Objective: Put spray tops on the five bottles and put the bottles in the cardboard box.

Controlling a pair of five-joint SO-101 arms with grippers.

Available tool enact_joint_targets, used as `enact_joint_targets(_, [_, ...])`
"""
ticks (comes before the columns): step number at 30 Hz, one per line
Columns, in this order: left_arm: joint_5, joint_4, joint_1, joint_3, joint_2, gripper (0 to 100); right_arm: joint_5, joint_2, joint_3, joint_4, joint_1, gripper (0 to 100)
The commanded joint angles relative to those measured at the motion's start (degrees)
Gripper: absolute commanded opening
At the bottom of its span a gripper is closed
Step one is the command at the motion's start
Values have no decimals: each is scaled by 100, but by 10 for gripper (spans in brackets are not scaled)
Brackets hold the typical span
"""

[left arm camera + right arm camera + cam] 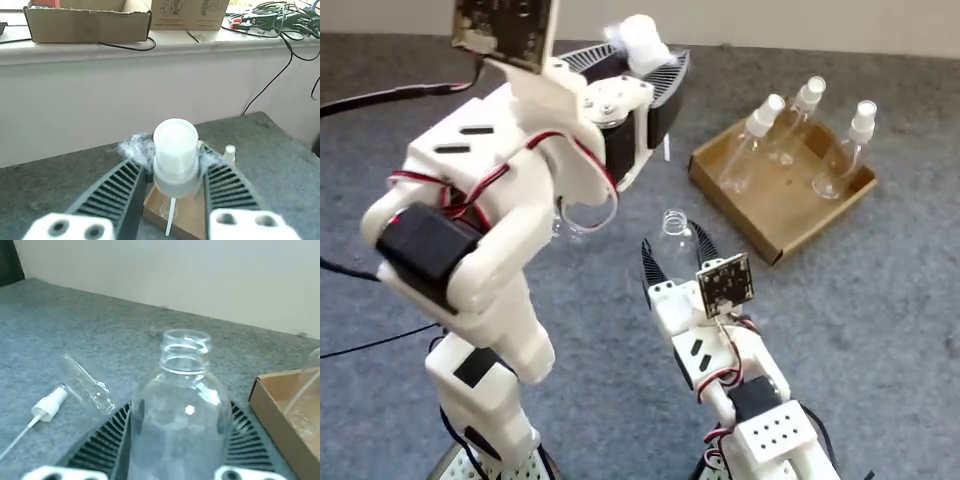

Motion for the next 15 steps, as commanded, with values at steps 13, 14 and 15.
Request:
enact_joint_targets(13, [97, 62, 769, -127, -251, 87, 44, -2255, 163, 1244, -40, 177])
enact_joint_targets(14, [97, 62, 787, -127, -251, 87, 44, -2255, 163, 1244, -40, 177])
enact_joint_targets(15, [97, 62, 787, -127, -251, 87, 44, -2255, 163, 1244, -40, 177])
